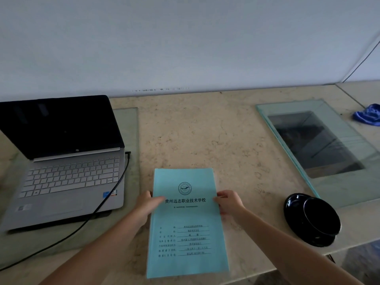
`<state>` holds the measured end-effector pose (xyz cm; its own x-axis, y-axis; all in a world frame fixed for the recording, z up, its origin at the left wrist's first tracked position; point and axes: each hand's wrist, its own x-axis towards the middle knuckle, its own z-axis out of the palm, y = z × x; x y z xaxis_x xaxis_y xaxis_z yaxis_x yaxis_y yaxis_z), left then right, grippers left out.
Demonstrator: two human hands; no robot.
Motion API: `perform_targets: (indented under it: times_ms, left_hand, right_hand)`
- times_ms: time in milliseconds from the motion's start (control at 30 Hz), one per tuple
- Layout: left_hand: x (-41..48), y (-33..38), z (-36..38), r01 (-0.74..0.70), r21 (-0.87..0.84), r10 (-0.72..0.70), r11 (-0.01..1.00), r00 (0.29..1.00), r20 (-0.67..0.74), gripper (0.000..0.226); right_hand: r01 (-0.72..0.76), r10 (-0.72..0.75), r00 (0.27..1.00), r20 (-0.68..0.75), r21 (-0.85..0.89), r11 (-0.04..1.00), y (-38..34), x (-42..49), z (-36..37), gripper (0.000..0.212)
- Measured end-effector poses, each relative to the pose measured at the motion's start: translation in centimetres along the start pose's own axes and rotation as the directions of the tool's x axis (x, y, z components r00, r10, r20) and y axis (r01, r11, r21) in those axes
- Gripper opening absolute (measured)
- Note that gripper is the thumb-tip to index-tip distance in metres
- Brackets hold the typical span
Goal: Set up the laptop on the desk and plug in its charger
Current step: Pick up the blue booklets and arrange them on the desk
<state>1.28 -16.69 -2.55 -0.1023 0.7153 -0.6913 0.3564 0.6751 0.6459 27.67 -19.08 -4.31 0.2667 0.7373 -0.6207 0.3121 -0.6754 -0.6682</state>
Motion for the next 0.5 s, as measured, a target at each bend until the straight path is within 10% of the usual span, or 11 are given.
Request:
perform_targets:
  times_ms: [233, 500]
  left_hand:
    - [0.0, 0.5, 0.5, 0.079, -0.335, -0.057, 0.939, 0.996, 0.074, 0.065]
    - [-4.3, 7.0, -2.5, -0.204, -0.446, 0.334, 0.872, 0.912, 0.236, 0.050]
  right_hand:
    - [-0.174, 0.148, 0.979, 0.140, 0.199, 0.964, -1.5, -0.4, -0.1, 0.013]
    - [-0.146, 0.019, 0.926, 0.377, 0.313, 0.939, -5.7, -0.4, -5.3, 0.014]
